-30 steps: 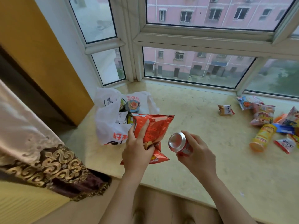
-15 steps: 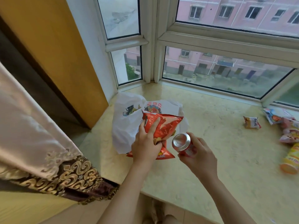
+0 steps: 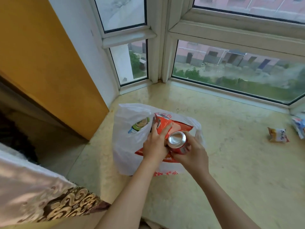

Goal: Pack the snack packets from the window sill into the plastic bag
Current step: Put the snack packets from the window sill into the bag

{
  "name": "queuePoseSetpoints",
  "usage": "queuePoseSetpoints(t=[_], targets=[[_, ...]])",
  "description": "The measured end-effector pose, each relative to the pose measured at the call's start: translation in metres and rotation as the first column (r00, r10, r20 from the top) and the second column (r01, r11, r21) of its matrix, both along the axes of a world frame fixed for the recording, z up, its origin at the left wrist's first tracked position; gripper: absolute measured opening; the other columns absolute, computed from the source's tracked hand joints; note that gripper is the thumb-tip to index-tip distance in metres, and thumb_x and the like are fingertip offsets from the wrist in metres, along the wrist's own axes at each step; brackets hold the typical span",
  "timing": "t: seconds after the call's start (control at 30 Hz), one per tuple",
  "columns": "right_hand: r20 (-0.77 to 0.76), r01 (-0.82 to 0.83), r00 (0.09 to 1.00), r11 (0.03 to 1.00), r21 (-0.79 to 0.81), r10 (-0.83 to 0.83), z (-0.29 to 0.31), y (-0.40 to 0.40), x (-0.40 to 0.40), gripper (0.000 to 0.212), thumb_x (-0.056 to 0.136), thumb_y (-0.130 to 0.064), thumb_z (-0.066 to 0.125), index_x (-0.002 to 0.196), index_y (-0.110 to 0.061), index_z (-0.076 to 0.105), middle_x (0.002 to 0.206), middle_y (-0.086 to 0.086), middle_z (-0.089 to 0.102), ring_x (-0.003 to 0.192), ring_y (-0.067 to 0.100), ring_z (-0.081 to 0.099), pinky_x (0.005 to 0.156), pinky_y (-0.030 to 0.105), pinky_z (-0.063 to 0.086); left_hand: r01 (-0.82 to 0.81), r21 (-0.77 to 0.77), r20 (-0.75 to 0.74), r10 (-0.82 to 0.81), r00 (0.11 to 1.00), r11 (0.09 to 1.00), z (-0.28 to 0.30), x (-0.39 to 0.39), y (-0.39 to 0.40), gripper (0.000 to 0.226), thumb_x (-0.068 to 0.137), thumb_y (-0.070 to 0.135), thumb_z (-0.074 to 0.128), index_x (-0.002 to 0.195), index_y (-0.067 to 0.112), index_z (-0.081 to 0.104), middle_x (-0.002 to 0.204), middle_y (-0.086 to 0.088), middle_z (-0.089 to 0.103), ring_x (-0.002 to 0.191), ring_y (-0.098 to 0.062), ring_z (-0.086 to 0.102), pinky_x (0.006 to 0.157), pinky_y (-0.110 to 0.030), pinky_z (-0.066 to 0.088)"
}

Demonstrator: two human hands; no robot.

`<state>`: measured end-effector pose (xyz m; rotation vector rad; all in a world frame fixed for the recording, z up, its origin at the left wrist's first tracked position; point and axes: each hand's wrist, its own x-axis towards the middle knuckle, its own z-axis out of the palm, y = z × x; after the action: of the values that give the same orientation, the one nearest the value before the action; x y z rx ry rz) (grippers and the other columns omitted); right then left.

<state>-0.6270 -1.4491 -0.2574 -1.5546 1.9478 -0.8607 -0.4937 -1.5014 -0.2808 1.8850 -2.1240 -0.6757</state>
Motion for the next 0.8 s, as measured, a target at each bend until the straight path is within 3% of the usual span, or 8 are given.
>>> queuePoseSetpoints(t=[0.2, 0.37, 0.47, 0.57, 0.67, 0.73, 0.8], targets=[[0.003, 0.092, 0.996, 0.993, 0.076, -0.093, -0.021, -0.032, 0.016, 0.067, 0.058, -0.039, 0.084, 0.118, -0.042, 0.055, 0.102, -0.017, 0.060, 0.087, 0.001, 0.060, 0.064, 0.019, 0.046, 0.104, 0.057, -0.014, -0.104, 0.995, 0.993, -0.040, 0.001, -0.037, 0.077, 0.088, 0.025, 0.062, 0.146, 0.050, 0.018, 0.158, -0.008, 0.011, 0.131, -0.033, 0.041, 0.097, -0.046, 0.046], [0.056, 0.239, 0.965, 0.945, 0.223, -0.257, -0.042, -0.052, 0.023, 0.059, 0.058, -0.045, 0.081, 0.110, -0.043, 0.054, 0.099, -0.022, 0.064, 0.086, -0.005, 0.060, 0.067, 0.022, 0.049, 0.144, 0.042, -0.006, -0.144, 0.990, 0.989, -0.069, 0.011, -0.066, 0.083, 0.087, 0.016, 0.060, 0.148, 0.048, 0.014, 0.160, -0.011, -0.004, 0.146, -0.037, 0.010, 0.104, -0.048, 0.043], [0.172, 0.266, 0.928, 0.911, 0.316, -0.331, -0.059, -0.062, 0.022, 0.053, 0.062, -0.023, 0.081, 0.108, -0.032, 0.057, 0.100, -0.015, 0.068, 0.094, -0.002, 0.062, 0.073, 0.019, 0.049, 0.248, 0.014, 0.115, -0.248, 0.962, 0.969, -0.084, 0.016, -0.080, 0.088, 0.086, 0.027, 0.067, 0.151, 0.042, 0.009, 0.161, -0.012, -0.002, 0.147, -0.036, 0.006, 0.111, -0.049, 0.030], [0.289, 0.268, 0.869, 0.872, 0.410, -0.402, -0.070, -0.073, 0.025, 0.049, 0.073, 0.008, 0.071, 0.117, -0.007, 0.057, 0.116, 0.007, 0.064, 0.113, 0.020, 0.058, 0.093, 0.028, 0.046, 0.375, 0.011, 0.261, -0.365, 0.894, 0.927, -0.105, 0.023, -0.089, 0.104, 0.072, 0.064, 0.067, 0.150, 0.039, 0.004, 0.159, -0.013, 0.014, 0.145, -0.036, 0.016, 0.112, -0.055, 0.027], [0.280, 0.302, 0.848, 0.843, 0.444, -0.451, -0.076, -0.084, 0.025, 0.039, 0.076, 0.013, 0.068, 0.112, 0.001, 0.058, 0.111, 0.016, 0.062, 0.107, 0.027, 0.058, 0.086, 0.023, 0.044, 0.367, 0.010, 0.251, -0.357, 0.900, 0.930, -0.122, 0.021, -0.092, 0.110, 0.062, 0.080, 0.059, 0.150, 0.035, 0.011, 0.156, -0.014, 0.023, 0.142, -0.036, 0.015, 0.106, -0.058, 0.032], [0.263, 0.320, 0.843, 0.830, 0.457, -0.470, -0.077, -0.084, 0.022, 0.034, 0.075, 0.012, 0.070, 0.104, -0.002, 0.058, 0.101, 0.011, 0.062, 0.087, 0.016, 0.060, 0.069, 0.004, 0.042, 0.367, -0.012, 0.248, -0.353, 0.902, 0.930, -0.130, 0.014, -0.090, 0.104, 0.069, 0.083, 0.042, 0.150, 0.038, -0.005, 0.159, -0.012, 0.001, 0.144, -0.033, 0.000, 0.110, -0.058, 0.016], [0.221, 0.357, 0.832, 0.796, 0.488, -0.509, -0.086, -0.082, 0.016, 0.038, 0.071, 0.007, 0.076, 0.102, -0.007, 0.057, 0.095, 0.003, 0.062, 0.076, 0.002, 0.055, 0.059, 0.002, 0.042, 0.360, -0.010, 0.267, -0.344, 0.900, 0.933, -0.136, 0.008, -0.089, 0.093, 0.074, 0.084, 0.019, 0.149, 0.040, -0.014, 0.158, -0.009, -0.016, 0.145, -0.032, -0.010, 0.111, -0.059, 0.004]])
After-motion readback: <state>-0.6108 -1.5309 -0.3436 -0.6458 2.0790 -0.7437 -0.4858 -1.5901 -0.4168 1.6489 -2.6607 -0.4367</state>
